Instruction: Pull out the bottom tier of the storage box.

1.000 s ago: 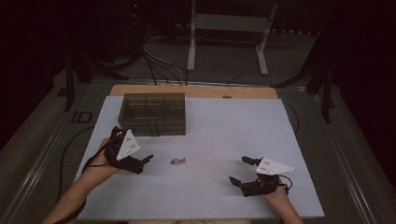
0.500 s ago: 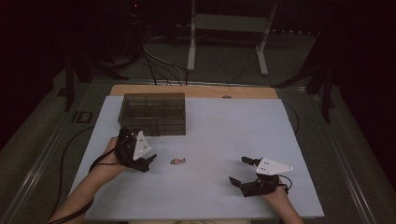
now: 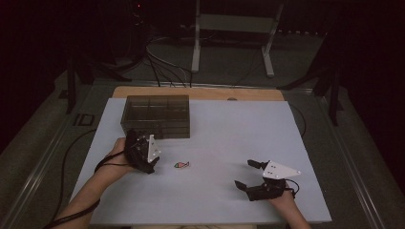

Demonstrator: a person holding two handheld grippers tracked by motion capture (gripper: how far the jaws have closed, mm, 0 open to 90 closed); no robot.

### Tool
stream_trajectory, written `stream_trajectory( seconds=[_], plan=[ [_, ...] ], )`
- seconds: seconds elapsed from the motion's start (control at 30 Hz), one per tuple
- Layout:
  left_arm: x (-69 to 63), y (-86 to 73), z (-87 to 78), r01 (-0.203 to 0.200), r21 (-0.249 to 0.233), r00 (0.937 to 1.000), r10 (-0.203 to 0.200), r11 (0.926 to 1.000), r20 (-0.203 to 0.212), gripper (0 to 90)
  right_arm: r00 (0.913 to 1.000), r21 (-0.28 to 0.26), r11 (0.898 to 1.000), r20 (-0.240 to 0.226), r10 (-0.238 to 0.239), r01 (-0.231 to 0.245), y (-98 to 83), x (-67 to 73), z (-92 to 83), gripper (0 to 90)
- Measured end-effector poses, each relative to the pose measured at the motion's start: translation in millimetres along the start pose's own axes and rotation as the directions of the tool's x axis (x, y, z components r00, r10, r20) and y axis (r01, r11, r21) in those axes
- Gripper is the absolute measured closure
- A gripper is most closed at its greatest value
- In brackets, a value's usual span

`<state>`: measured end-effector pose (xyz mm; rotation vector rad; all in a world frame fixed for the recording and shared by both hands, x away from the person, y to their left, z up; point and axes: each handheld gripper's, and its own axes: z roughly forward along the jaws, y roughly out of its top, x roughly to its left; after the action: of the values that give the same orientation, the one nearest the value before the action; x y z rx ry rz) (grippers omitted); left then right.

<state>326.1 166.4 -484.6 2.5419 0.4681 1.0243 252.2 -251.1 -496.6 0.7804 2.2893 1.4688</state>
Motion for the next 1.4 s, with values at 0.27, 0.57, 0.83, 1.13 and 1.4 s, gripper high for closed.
stream_trajectory(
  seconds=[0.27,0.57,0.83,1.13,1.4],
  plan=[
    [-6.6,3.4,12.9,-0.073,0.078,0.9958,0.077,0.9943,-0.049,0.4,1.0,-0.003,1.0,-0.001,0.003,-0.003,-0.1,-0.3,-0.2,10.9],
    [-16.0,4.0,26.7,-0.186,0.146,0.968,0.207,0.9716,-0.142,13.8,1.0,-0.007,1.0,0.001,0.001,-0.001,-0.3,-1.2,-0.5,10.9],
    [-26.4,1.6,37.4,-0.272,0.209,0.9292,0.313,0.9393,-0.196,34.7,1.0,0.006,1.0,0.002,-0.009,0.009,-0.4,-0.3,-0.3,11.0],
    [-31.9,3.6,47.6,-0.324,0.24,0.9001,0.376,0.9152,-0.22,51.5,0.9998,0.011,1.0,0.0,-0.022,0.022,-0.3,0.3,-0.3,11.0],
    [-35.4,4.3,55.6,-0.364,0.264,0.8722,0.426,0.8931,-0.24,62.6,0.9999,0.008,1.0,0.002,-0.017,0.017,-0.3,-0.3,-1.5,11.0]
  ],
)
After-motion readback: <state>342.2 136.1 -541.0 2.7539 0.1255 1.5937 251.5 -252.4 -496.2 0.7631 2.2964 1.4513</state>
